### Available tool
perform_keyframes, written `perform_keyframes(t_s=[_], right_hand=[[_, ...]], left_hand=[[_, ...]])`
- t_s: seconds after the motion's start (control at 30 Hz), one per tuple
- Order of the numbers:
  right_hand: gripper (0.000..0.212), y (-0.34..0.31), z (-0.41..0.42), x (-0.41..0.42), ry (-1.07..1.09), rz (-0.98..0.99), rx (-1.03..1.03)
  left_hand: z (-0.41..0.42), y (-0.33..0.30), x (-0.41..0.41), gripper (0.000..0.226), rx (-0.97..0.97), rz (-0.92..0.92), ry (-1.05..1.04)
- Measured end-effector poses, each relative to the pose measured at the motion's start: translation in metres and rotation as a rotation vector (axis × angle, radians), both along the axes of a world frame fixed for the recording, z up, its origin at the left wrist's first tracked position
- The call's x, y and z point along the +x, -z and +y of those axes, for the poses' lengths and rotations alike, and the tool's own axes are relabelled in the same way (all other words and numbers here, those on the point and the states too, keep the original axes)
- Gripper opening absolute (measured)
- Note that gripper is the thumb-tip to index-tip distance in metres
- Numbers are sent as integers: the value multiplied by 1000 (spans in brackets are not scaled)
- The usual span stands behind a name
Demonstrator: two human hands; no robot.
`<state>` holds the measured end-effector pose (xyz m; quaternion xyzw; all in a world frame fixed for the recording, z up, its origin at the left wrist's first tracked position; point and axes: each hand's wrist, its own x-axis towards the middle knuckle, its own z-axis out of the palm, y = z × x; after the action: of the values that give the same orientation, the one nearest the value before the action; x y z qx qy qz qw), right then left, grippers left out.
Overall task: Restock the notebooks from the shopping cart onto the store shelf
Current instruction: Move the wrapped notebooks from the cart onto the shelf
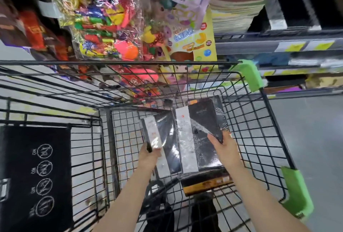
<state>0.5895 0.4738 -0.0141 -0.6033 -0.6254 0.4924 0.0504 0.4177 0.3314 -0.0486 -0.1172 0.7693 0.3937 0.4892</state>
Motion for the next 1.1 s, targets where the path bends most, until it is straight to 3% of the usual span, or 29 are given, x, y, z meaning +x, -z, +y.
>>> perform_keyframes(t_s=[0.13,0.27,0.37,0.57,0.77,0.9,1.03,1.1], right_hand=[[17,6,-6,-2,24,26,-24],[14,3,-8,-5,32,52,-12],[13,-6,-8,-3,56,72,1],[24,-72,-9,14,77,106,-11],[20,-151,1,39,57,166,20],[25,-173,35,76,56,163,54],[14,-202,85,131,74,186,93],[19,-214,116,168,76,215,118]], left_hand=[[3,1,-6,58,-34,14,-97],[5,4,-12,33,33,4,-133],[10,-8,-16,29,80,-11,-42],[8,-75,-35,29,124,148,120],[0,-158,-44,28,155,224,150],[14,-191,-34,42,174,279,192],[58,-218,-1,38,225,280,194],[86,-229,22,37,248,326,159]])
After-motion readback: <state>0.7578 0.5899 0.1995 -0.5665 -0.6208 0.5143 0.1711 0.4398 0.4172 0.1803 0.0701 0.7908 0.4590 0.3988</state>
